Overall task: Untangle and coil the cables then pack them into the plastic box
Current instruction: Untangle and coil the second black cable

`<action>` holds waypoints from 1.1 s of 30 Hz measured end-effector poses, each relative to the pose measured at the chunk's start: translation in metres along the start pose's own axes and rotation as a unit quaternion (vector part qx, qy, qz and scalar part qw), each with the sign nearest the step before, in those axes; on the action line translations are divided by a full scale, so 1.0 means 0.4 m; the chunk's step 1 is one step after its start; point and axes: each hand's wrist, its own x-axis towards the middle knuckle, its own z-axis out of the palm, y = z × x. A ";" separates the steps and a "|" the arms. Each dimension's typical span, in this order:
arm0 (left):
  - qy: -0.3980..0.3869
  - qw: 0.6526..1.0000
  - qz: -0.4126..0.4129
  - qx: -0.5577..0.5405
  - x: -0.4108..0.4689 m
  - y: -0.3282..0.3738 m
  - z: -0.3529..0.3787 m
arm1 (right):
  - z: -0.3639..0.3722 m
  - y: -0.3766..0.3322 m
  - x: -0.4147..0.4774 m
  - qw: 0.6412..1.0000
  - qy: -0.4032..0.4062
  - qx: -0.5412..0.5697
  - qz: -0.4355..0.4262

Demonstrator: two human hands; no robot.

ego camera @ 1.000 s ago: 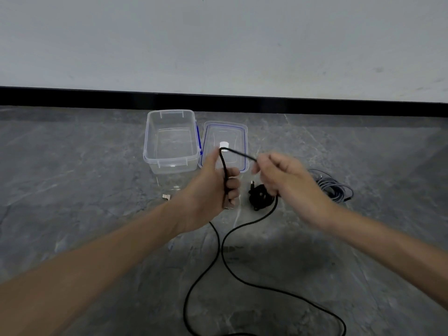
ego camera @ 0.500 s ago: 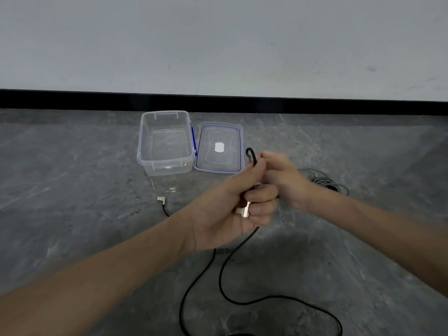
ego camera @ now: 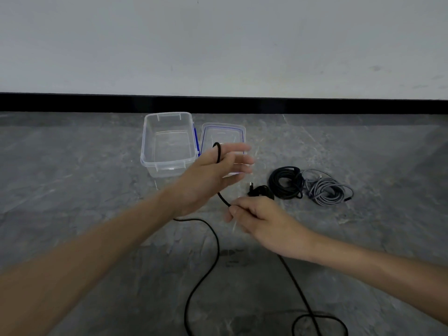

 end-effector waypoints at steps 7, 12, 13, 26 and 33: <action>0.011 0.987 0.018 0.162 -0.003 -0.037 -0.009 | -0.046 -0.069 -0.024 0.992 -0.045 -0.112 -0.039; -0.040 0.981 -0.016 0.188 -0.027 -0.040 0.019 | -0.101 -0.125 -0.015 0.976 -0.046 -0.183 -0.107; -0.062 0.983 -0.024 0.170 -0.032 -0.041 0.024 | -0.115 -0.128 -0.008 0.975 -0.037 -0.186 -0.120; -0.110 0.975 -0.164 -0.104 -0.071 -0.017 0.081 | -0.178 -0.102 0.049 0.994 0.011 -0.004 -0.112; -0.130 0.970 -0.159 -0.130 -0.074 0.006 0.092 | -0.197 -0.069 0.066 0.994 0.004 0.079 -0.070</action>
